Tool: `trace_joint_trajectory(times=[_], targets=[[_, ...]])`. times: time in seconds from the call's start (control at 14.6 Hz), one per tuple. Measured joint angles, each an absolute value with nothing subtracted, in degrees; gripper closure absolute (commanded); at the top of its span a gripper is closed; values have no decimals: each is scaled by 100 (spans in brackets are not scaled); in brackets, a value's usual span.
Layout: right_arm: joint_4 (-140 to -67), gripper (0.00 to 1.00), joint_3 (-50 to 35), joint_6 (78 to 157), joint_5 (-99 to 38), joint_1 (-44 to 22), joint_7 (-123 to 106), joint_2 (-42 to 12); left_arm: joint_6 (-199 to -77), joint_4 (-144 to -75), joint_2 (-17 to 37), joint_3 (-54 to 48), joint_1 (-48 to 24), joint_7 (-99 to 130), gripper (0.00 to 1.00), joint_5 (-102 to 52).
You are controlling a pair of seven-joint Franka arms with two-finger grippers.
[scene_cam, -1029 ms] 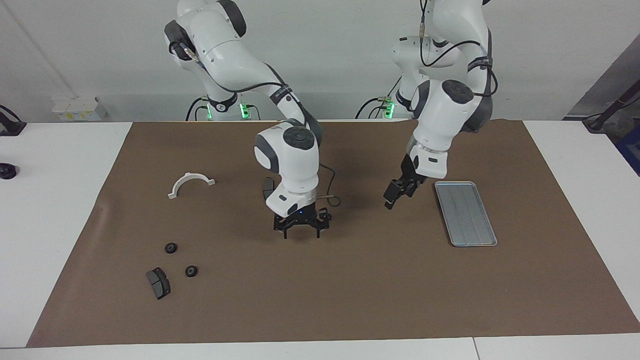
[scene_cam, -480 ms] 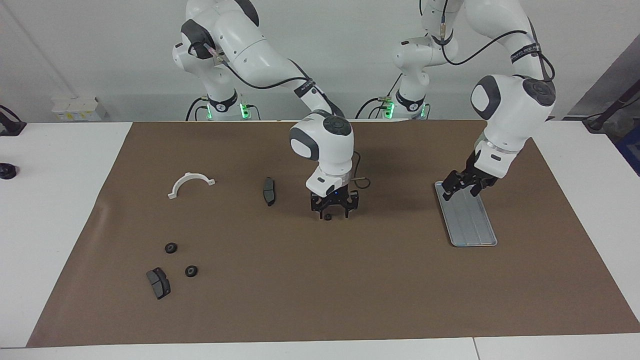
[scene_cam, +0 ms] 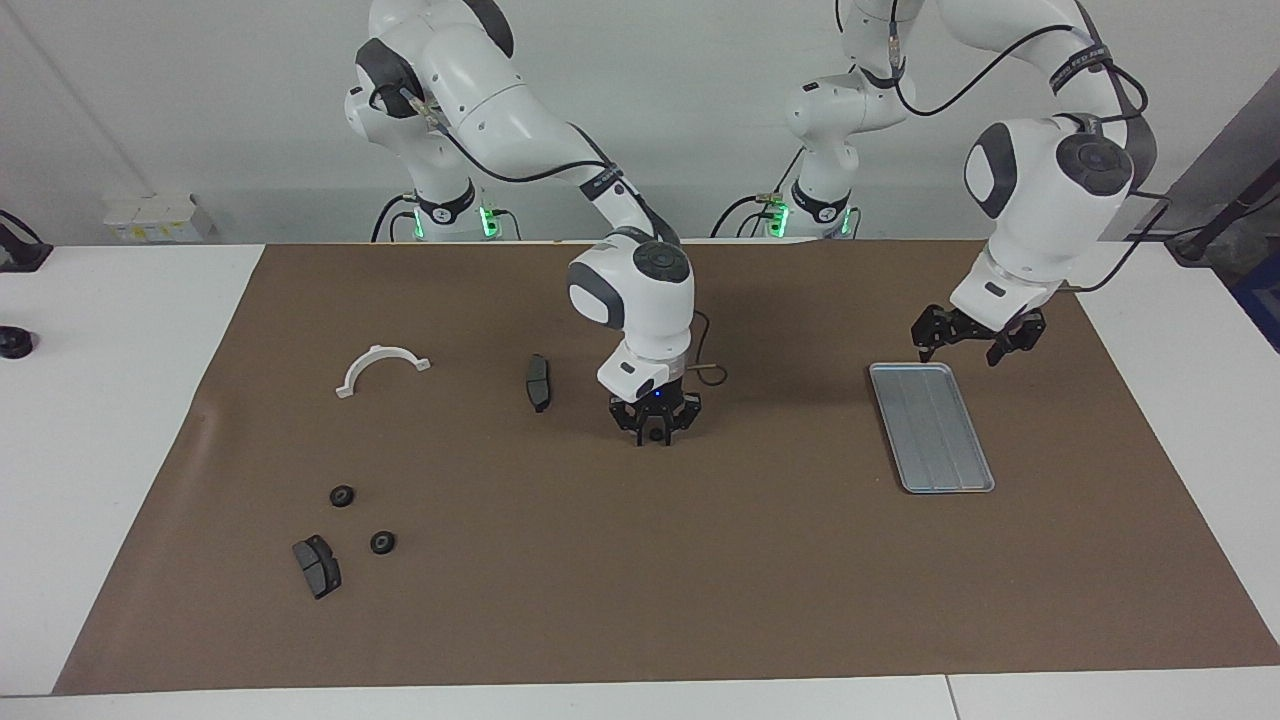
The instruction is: Place bearing gear from tray to pile
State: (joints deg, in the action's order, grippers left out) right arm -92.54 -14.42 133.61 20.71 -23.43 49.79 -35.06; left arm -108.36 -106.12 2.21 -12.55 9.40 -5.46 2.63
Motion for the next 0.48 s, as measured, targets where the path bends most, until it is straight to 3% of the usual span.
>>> trace_joint_trajectory(times=[0.27,0.48], targets=[[-9284,96,-1444,13366,2072,-2348,4979,-3492,-10074,-10088,-86,-1200,1194,-566,0,-173],[-9286,100,-1442,13367,2072,-2344,4979,-3489,-9690,-9617,-88,-1188,1239,-572,0,-320]])
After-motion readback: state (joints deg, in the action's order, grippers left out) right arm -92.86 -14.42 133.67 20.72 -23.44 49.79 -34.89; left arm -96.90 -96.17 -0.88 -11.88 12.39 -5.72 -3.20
